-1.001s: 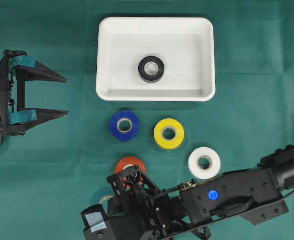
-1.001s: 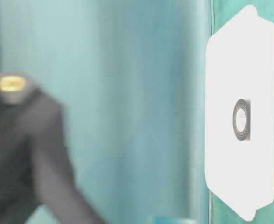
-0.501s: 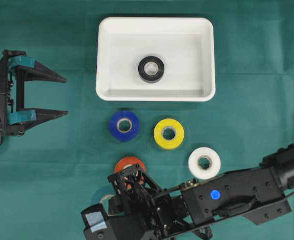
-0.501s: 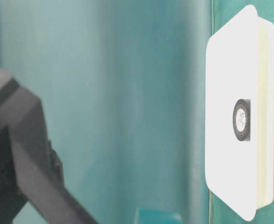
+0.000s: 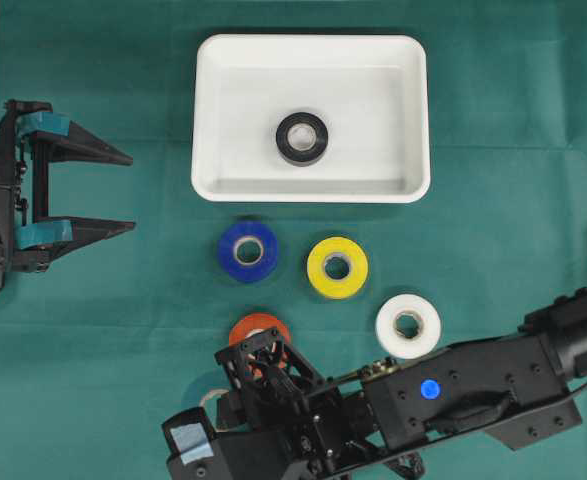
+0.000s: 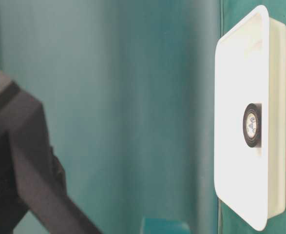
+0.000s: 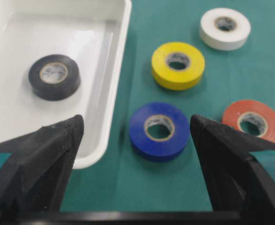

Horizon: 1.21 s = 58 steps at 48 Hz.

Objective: Pick up the tape from a random location and place it into the white case.
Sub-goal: 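Insert the right gripper fingers into the teal roll's hole and close, then lift the teal roll and carry it over the white tray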

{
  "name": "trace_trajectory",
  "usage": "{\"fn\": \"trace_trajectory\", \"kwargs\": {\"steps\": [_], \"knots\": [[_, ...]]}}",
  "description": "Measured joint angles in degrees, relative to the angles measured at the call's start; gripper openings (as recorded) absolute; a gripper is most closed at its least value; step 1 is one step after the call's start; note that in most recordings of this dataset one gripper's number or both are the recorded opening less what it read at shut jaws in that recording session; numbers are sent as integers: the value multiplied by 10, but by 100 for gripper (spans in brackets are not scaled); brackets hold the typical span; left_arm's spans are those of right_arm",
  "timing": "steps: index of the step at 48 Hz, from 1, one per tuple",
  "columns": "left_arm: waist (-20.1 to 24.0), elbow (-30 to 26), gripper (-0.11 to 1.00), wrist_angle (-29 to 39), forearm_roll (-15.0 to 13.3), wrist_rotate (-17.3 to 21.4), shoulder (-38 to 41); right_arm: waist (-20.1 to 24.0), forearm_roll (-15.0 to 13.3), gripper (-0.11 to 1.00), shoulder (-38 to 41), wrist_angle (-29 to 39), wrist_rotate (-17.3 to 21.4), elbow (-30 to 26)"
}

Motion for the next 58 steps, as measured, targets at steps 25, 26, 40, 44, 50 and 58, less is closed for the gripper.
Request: {"fn": "trace_trajectory", "kwargs": {"steps": [25, 26, 40, 44, 50, 58], "knots": [[0, 1, 89, 0, 0, 0, 1, 0, 0, 28, 0, 0, 1, 0], [0, 0, 89, 0, 0, 0, 1, 0, 0, 28, 0, 0, 0, 0], [1, 1, 89, 0, 0, 0, 0, 0, -1, 28, 0, -1, 0, 0], [1, 0, 89, 0, 0, 0, 0, -1, -2, 28, 0, 0, 0, 0], [0, 0, 89, 0, 0, 0, 0, -1, -4, 28, 0, 0, 0, 0], [1, 1, 89, 0, 0, 0, 0, -6, -12, 28, 0, 0, 0, 0]]}}
